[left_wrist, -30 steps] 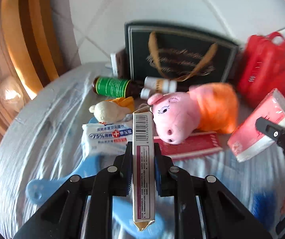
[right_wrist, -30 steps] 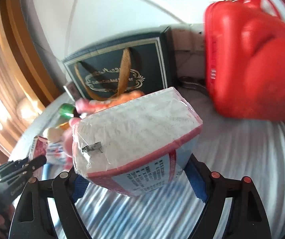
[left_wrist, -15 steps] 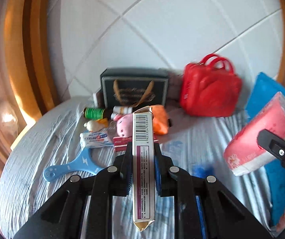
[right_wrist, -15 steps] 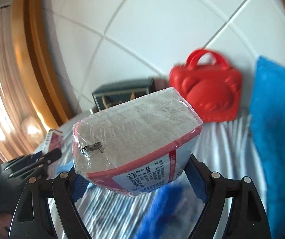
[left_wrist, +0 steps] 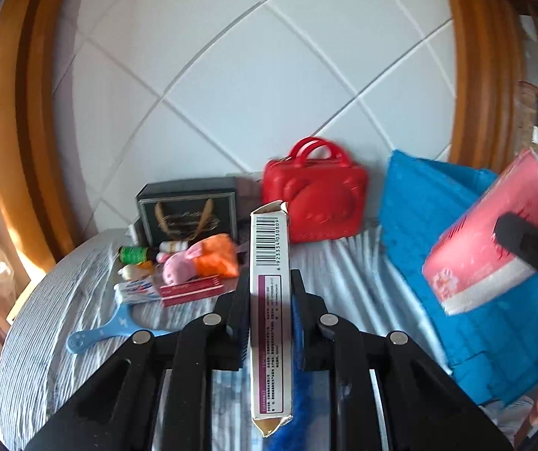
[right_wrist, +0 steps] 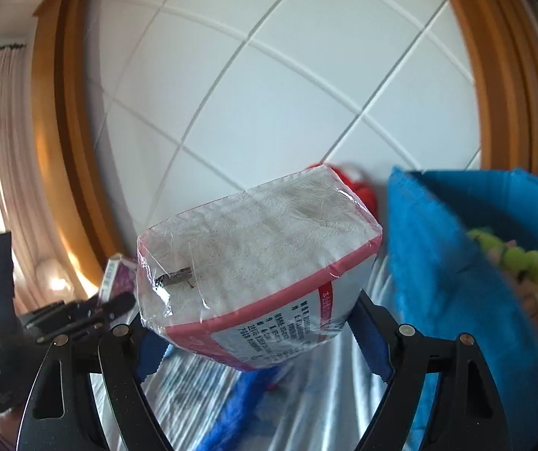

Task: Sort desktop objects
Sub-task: 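Carry both boxes over the blue crate and open both tools inside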

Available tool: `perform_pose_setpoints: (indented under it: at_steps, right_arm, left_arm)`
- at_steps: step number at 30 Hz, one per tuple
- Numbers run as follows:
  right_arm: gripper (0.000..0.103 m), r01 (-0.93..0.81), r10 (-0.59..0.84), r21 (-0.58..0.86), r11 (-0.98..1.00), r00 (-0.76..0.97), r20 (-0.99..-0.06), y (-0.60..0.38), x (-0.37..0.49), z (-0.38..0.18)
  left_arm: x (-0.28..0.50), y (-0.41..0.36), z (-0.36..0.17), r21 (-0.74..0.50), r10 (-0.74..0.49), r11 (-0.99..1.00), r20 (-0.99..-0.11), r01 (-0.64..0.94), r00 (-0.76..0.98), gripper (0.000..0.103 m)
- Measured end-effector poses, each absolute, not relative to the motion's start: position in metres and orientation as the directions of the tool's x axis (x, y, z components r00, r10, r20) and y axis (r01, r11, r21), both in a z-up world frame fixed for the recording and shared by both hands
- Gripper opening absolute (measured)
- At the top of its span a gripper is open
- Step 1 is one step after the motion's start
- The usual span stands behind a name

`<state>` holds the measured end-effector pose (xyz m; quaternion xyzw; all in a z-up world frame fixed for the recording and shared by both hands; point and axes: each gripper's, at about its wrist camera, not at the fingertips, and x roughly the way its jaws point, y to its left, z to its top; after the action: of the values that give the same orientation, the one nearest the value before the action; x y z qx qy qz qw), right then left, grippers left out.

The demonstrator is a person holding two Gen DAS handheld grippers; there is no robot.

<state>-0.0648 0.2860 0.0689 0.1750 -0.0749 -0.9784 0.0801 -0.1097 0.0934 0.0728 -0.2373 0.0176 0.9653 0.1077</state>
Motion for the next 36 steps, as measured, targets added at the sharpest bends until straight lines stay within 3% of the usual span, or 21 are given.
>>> perform_pose_setpoints:
  at_steps: [9, 17, 27, 36]
  right_arm:
    - [0.085, 0.0, -0.044, 0.194, -0.981, -0.973, -0.225, 0.379, -0.003, 0.1]
    - [0.085, -0.174, 0.132, 0.196, -0.965, -0.969, -0.21, 0.487, 0.036, 0.109]
    - [0.085, -0.285, 0.231, 0.14, -0.948, -0.921, -0.313, 0.582, 0.043, 0.093]
    - [0.085, -0.247, 0.166, 0.152, -0.957, -0.897, -0.41, 0.613, 0.022, 0.064]
  left_arm:
    - [-0.074, 0.191, 0.105, -0.001, 0.326, -0.935, -0.401, -0.356, -0.856, 0.018]
    - [-0.038, 0.308, 0.126, 0.031, 0.434, -0.876, -0.385, -0.481, -0.815, 0.018]
    - [-0.017, 0.432, 0.113, 0.052, 0.442, -0.841, -0.508, -0.539, -0.739, 0.018]
    - [-0.029, 0.472, 0.089, 0.053, 0.364, -0.864, -0.619, -0.5, -0.696, 0.018]
